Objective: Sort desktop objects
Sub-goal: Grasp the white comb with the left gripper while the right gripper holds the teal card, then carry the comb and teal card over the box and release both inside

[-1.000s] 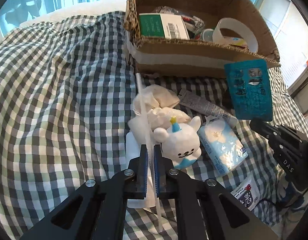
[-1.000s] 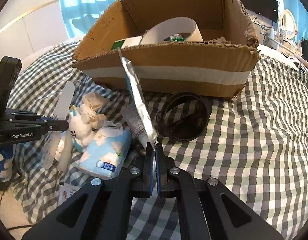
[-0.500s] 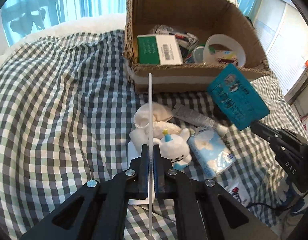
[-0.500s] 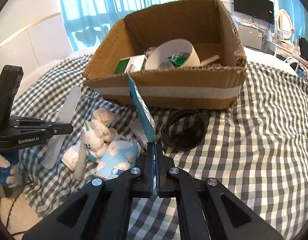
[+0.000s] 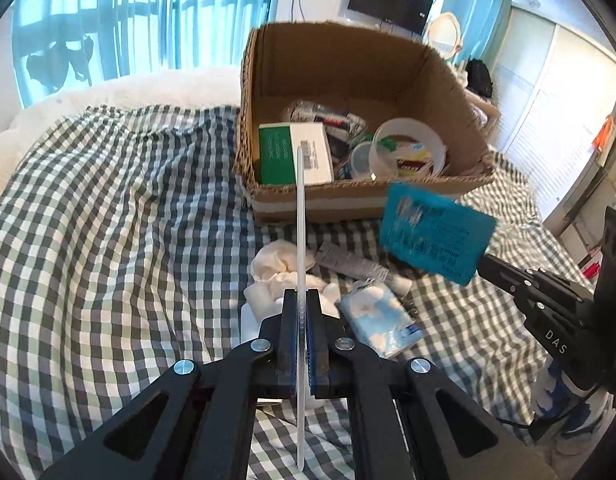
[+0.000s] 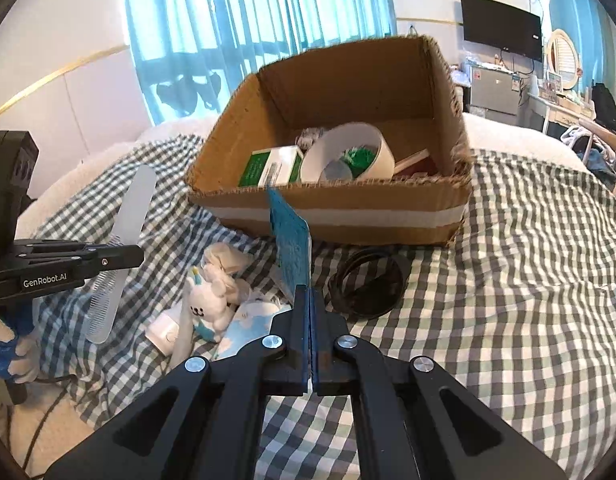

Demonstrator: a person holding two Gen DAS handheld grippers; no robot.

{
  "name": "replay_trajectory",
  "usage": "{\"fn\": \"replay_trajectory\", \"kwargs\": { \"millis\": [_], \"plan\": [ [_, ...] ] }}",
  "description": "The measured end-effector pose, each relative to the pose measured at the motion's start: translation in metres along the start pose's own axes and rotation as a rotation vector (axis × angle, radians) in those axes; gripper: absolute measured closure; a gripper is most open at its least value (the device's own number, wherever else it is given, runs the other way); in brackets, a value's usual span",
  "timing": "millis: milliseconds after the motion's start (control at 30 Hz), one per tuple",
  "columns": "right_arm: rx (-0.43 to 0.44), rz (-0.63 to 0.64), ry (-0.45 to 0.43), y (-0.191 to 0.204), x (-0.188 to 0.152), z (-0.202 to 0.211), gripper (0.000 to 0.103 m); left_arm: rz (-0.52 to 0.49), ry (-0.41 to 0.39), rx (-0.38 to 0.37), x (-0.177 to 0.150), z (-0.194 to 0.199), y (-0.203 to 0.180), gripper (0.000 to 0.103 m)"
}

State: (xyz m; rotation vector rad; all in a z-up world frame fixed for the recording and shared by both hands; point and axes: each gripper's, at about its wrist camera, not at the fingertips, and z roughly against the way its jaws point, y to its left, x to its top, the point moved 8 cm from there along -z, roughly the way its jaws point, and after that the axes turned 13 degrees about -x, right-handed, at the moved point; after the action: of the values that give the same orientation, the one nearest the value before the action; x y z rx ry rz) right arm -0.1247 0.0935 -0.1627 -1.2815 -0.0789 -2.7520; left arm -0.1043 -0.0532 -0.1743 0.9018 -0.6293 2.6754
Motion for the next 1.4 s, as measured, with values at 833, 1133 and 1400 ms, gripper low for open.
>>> {"fn": "replay_trajectory", "kwargs": {
  "millis": [833, 1133, 1400],
  "plan": [
    [0.048, -0.081, 0.211, -0.009, -0.031, -0.076, 0.089, -0.002, -0.128, -0.058, 0.055, 0.025, -0.015, 0.1],
    [0.047, -0.076, 0.096, 0.003, -0.002, -0.043, 0.097, -0.039, -0.199, -0.057, 0.086, 0.042, -0.033, 0.1],
    [0.047, -0.099, -0.03, -0.009, 0.035, 0.008, 0.098, -0.076, -0.241, -0.063, 0.103, 0.057, -0.052, 0.1]
  ]
}}
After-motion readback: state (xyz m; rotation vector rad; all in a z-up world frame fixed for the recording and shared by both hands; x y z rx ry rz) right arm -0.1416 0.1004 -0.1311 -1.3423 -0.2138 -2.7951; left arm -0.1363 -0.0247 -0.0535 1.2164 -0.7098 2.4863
